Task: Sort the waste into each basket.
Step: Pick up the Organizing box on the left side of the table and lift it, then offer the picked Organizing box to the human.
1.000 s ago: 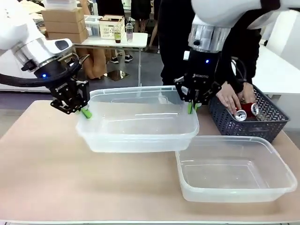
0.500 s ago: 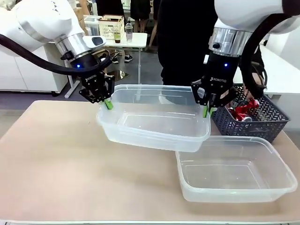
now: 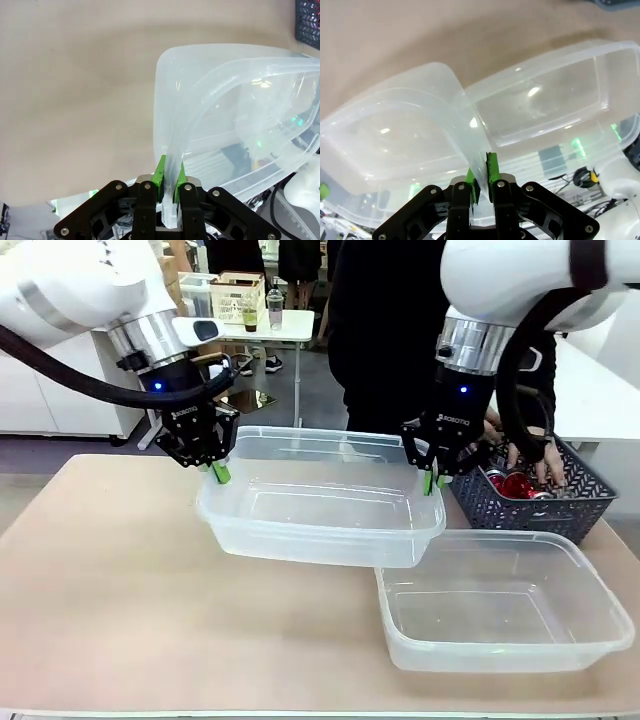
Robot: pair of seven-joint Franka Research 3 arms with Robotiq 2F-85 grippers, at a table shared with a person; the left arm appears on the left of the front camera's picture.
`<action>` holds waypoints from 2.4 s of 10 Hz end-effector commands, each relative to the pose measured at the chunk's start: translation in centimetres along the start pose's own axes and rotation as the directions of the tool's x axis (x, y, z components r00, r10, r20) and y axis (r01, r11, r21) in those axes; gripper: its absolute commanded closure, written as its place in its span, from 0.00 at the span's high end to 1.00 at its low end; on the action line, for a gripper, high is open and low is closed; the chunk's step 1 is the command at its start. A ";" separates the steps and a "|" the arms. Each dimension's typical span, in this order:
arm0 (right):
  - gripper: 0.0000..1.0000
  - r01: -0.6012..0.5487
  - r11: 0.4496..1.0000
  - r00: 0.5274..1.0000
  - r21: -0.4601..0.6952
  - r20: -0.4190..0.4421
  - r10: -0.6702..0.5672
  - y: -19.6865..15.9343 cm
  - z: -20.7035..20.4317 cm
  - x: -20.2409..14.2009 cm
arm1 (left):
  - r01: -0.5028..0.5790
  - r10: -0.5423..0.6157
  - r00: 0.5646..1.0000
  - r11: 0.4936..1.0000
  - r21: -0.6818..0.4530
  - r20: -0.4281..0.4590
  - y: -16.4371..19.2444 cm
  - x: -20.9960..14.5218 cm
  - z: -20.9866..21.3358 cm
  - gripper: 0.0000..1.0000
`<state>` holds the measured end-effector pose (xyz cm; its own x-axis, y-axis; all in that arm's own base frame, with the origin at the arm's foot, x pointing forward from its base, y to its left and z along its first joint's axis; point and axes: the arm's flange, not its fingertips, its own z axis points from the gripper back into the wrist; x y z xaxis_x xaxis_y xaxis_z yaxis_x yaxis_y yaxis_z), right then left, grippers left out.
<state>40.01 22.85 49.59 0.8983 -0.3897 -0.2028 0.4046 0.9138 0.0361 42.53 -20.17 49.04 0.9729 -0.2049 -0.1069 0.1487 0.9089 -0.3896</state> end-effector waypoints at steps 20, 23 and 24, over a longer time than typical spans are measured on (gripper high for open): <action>0.09 -0.001 1.000 1.000 0.007 0.003 0.001 0.4 0.1 0.4 | -0.034 0.034 0.999 0.999 0.001 0.005 0.1 -0.1 0.2 0.07; 0.09 -0.001 1.000 1.000 0.007 0.003 0.001 0.4 0.1 0.4 | -0.034 0.034 0.999 0.999 0.001 0.005 0.1 -0.1 0.2 0.07; 0.09 -0.001 1.000 1.000 0.007 0.003 0.001 0.4 0.1 0.4 | -0.034 0.034 0.999 0.999 0.001 0.005 0.1 -0.1 0.2 0.07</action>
<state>40.59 23.16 49.91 0.9036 -0.3782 -0.2010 0.3932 0.9187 0.0388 42.58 -19.95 48.39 0.9775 -0.1631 -0.1339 0.1044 0.9251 -0.3650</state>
